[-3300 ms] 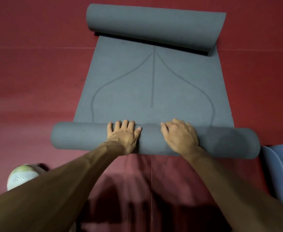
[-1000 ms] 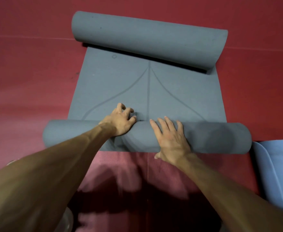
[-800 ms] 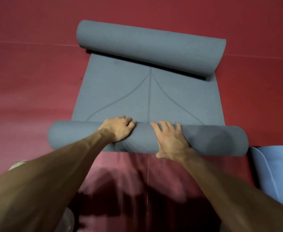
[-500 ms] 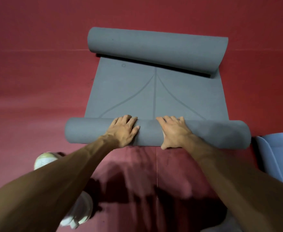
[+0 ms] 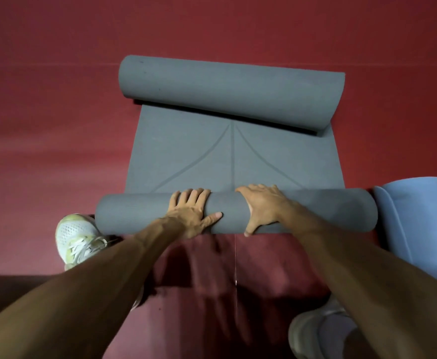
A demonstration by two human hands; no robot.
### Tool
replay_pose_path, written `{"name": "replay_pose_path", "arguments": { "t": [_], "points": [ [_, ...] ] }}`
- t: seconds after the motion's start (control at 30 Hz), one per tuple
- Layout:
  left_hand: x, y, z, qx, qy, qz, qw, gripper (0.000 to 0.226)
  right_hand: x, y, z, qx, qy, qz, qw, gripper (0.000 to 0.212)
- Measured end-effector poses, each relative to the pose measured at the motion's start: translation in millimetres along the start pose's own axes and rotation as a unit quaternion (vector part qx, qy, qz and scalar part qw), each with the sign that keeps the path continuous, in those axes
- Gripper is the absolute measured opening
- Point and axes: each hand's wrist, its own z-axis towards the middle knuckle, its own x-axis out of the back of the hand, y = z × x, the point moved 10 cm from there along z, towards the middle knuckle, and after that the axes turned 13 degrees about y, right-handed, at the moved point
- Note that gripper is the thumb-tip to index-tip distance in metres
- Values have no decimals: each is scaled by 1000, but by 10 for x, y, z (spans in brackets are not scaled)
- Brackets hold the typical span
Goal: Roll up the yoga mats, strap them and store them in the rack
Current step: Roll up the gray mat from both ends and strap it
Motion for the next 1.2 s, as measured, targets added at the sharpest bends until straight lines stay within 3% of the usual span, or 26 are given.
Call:
{"name": "replay_pose_path", "arguments": {
  "t": [0.13,0.3,0.47,0.6,0.73,0.97,1.1,1.2],
  "points": [
    [19,5,44,1,1,0,1000,82,10,27,-39,9,31,8,999,118],
    [51,-78,289,-3,13,-9,1000,70,185,34,-126,16,165,1,986,92],
    [41,-164,584,18,-37,-27,999,67,332,203,-202,-6,292,-15,956,68],
    [105,-209,732,38,-17,-44,998,66,393,414,-158,-63,326,-20,943,55],
    [308,-210,727,61,93,-4,994,61,385,452,-81,-120,335,-56,933,52],
    [354,-255,932,78,60,-41,994,51,512,592,202,-150,307,-54,938,50],
    [396,-214,927,50,107,-3,993,46,498,704,414,-173,214,-39,961,54],
    [448,-173,798,29,165,33,985,70,483,737,542,-171,158,-7,972,53]
  ]
}}
